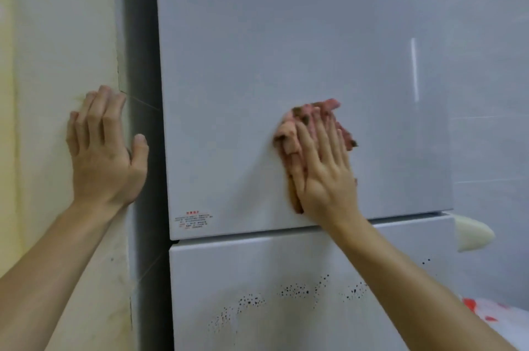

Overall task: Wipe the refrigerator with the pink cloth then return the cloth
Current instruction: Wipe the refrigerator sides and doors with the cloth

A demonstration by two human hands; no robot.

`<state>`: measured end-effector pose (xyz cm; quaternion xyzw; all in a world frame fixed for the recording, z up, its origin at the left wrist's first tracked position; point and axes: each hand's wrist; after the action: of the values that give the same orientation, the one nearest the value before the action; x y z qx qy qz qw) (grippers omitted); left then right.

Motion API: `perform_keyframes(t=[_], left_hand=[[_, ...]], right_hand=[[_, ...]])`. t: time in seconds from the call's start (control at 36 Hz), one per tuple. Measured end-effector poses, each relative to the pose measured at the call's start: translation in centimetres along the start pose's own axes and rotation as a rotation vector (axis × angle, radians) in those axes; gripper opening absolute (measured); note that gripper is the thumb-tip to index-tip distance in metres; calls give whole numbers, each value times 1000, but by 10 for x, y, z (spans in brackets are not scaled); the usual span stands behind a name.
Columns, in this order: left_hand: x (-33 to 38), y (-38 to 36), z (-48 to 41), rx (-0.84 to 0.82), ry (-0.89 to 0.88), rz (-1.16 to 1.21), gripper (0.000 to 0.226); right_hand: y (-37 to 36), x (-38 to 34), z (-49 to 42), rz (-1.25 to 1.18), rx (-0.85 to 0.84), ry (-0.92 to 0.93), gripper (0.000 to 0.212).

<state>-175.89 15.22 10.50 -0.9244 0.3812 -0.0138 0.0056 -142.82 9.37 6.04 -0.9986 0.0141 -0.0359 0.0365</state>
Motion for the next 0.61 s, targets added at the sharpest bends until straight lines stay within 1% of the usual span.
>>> perform_keyframes(t=[0.08,0.17,0.22,0.31,0.44,0.53,0.61], left_hand=[[-2,2,6,-11,-20,-10,68],[-5,2,11,-36,-43,-19,68],[-5,1,16,-43,-59,-22,67],[-1,-2,23,-46,-72,-26,66],[24,-14,29,-31,-65,45,61],[45,-24,34,-41,-106,129,58],[63,-32,40,-64,-124,180,57]], right_hand=[[1,21,7,45,-25,-198,59],[-5,-10,4,30,-22,-401,63],[-9,-38,3,9,-36,-446,64],[-14,-75,13,16,-20,-327,61],[-7,-121,39,-33,-96,9,59],[-6,-122,49,-80,-96,186,55],[-5,-104,48,-152,-85,262,53]])
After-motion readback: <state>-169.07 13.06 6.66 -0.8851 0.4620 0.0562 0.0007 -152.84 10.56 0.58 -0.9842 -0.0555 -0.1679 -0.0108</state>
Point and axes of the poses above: each hand's wrist, its own z-axis away from the middle knuckle, its own y-axis out of the back of the hand, x = y × z, and after that the axes turned 13 degrees about z, right-handed
